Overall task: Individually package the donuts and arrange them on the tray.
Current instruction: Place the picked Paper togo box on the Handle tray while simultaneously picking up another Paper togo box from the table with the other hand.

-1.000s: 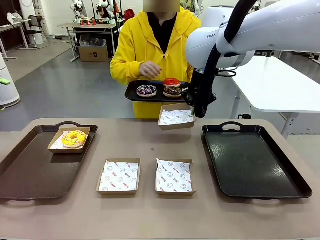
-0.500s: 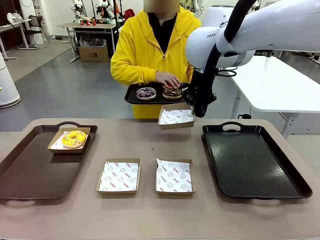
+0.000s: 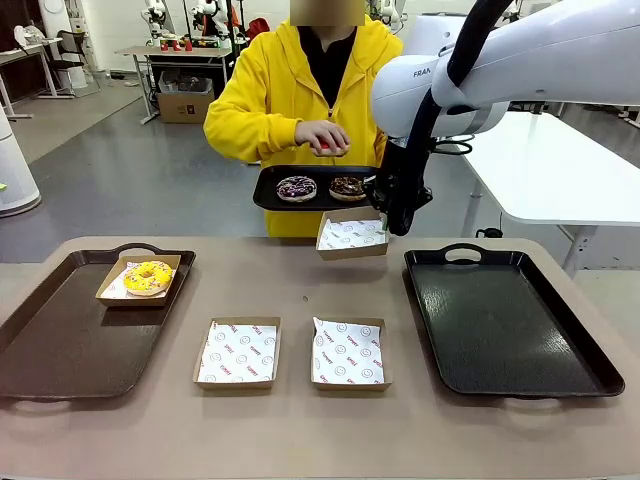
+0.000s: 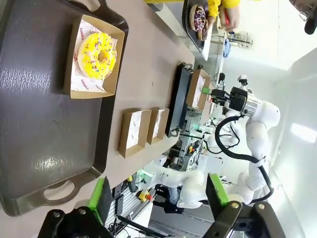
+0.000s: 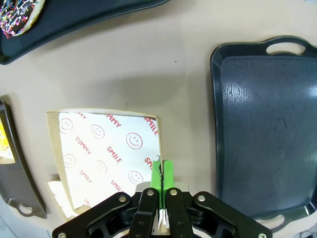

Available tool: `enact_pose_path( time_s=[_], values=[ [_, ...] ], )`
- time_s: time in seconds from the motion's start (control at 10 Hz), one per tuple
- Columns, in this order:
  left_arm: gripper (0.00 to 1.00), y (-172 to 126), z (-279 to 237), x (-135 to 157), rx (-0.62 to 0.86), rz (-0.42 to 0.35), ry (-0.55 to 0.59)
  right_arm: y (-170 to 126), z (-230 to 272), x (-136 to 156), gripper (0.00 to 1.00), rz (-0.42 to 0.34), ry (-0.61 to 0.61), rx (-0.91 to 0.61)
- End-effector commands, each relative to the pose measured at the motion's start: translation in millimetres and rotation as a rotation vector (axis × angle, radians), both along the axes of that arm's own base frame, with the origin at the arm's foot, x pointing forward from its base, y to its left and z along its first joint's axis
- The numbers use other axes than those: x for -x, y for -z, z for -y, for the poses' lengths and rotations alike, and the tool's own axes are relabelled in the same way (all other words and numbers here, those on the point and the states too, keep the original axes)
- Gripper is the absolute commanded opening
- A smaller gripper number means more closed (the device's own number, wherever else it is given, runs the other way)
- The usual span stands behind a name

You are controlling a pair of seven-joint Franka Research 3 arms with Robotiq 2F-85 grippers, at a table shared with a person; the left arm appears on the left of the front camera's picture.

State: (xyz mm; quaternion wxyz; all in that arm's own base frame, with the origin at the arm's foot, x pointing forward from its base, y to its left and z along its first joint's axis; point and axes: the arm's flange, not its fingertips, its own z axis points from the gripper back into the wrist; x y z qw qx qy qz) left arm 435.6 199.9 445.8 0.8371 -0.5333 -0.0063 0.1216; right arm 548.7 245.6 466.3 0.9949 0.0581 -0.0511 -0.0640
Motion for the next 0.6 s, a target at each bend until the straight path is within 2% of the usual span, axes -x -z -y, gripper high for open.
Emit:
enact_pose_path(
  time_s=[0.0,0.5],
  values=[
    [1.00,-6.8,0.7,1.3,0.001,-0.005,-0.010,-1.6,0.4,0.7,0.00,0.002,0.001,0.000],
    [1.00,-6.8,0.7,1.3,0.001,-0.005,-0.010,-1.6,0.4,0.7,0.00,0.002,0.001,0.000]
  ],
)
